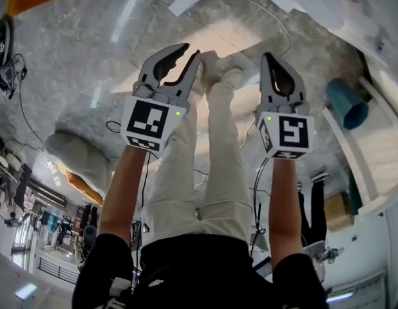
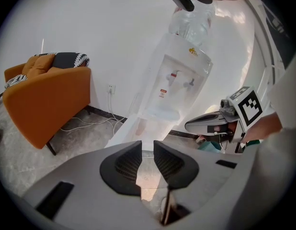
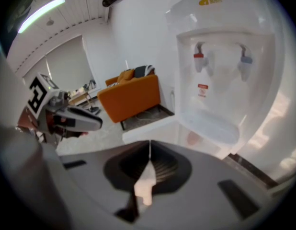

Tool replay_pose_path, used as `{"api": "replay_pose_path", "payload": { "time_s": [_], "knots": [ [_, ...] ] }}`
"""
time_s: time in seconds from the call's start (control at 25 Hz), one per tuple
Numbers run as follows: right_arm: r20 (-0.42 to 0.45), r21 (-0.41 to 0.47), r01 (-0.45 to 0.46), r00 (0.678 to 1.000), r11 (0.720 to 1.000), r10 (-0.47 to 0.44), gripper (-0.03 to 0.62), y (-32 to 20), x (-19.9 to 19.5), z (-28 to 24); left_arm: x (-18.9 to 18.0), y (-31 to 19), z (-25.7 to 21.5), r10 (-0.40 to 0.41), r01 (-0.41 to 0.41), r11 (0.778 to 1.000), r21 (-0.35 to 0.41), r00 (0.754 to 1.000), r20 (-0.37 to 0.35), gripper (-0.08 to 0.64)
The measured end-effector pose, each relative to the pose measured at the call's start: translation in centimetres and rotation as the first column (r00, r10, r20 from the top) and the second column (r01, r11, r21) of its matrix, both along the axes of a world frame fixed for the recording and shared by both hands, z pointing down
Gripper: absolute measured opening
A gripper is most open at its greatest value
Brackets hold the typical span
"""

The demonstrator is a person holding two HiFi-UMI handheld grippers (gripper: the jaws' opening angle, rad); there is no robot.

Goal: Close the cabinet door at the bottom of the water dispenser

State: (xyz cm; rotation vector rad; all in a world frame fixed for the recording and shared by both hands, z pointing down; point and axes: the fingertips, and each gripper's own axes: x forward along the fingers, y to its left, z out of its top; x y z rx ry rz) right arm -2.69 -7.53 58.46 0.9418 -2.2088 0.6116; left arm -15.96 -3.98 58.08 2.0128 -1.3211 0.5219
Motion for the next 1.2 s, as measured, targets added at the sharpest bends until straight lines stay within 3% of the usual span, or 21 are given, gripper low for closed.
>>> {"api": "replay_pose_path", "payload": {
  "time_s": [0.28,0.48,0.84,1.2],
  "knots": [
    [-0.014,-0.003,0.042,0.999,0.999,-0.042,0.035,-1.0,-1.3,1.4,-1.6,-0.5,3.4,-0.013,0.013,0.999,-0.053,1.0,0.004,0.128],
    [-0.007,-0.008,0.011,1.0,1.0,-0.011,0.035,-2.2,-1.9,2.0,-2.5,-1.0,6.0,0.024,-0.023,0.995,-0.101,1.0,0.018,0.177],
    [-0.002,-0.026,0.035,0.999,0.999,-0.035,0.035,-1.9,-2.9,3.1,-3.4,-1.5,10.3,0.077,-0.065,0.984,-0.167,0.995,0.07,0.243],
    [-0.006,-0.054,0.038,0.999,0.998,-0.039,0.035,-1.4,-3.2,4.1,-6.2,-2.7,13.8,0.081,-0.045,0.979,-0.201,0.981,0.177,0.268]
  ]
}}
